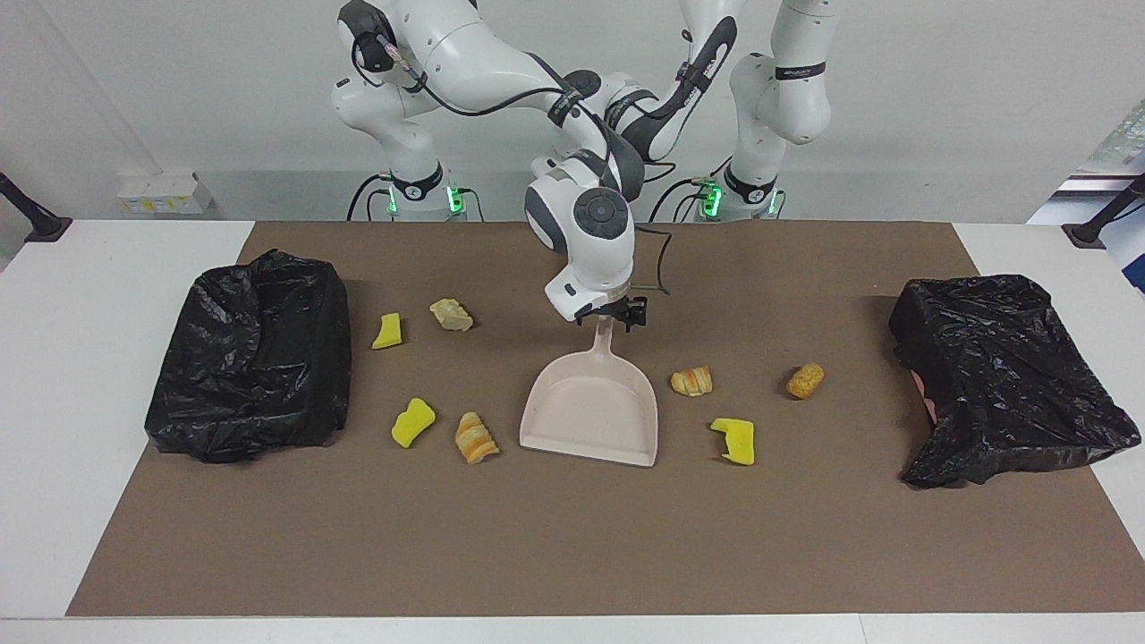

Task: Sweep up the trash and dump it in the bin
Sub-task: 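Grasp the dustpan handle with the right gripper while the left gripper reaches the brush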

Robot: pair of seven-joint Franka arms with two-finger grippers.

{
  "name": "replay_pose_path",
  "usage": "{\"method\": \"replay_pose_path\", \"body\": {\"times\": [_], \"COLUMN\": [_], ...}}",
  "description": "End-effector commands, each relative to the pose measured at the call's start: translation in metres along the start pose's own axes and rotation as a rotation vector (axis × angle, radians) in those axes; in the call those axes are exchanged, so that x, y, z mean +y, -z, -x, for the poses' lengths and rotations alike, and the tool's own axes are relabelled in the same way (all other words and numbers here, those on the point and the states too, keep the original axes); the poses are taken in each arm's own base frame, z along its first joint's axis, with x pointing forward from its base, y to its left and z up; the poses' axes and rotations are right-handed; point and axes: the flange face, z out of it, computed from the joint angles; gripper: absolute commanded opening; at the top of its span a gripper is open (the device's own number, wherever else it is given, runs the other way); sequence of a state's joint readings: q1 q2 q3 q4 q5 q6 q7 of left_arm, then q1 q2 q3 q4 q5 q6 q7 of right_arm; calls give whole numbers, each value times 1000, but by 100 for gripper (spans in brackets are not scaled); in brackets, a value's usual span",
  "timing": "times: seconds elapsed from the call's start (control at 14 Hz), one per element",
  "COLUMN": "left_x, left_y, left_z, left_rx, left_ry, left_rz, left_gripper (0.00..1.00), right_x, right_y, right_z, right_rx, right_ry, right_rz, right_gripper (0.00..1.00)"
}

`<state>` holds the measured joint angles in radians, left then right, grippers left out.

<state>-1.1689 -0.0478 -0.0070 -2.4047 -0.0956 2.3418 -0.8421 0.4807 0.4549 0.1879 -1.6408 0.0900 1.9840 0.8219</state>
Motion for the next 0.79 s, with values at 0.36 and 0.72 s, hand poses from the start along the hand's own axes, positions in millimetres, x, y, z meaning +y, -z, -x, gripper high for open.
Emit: {"method": "replay_pose_path", "body": {"times": [0.36, 0.72], "left_x": [-9, -41], "left_y": [11, 39], "left_z": [-4, -18], "left_rx": [-45, -69], "left_ry": [109, 189], "left_rz": [-39, -51], "left_gripper": [0, 0], "right_x": [2, 18], "right_y": [5, 46], "right_z": [9, -6], "right_rx": [11, 77], "right_ry": [57, 270], "right_rz": [-28, -43], "right_gripper": [0, 0]}}
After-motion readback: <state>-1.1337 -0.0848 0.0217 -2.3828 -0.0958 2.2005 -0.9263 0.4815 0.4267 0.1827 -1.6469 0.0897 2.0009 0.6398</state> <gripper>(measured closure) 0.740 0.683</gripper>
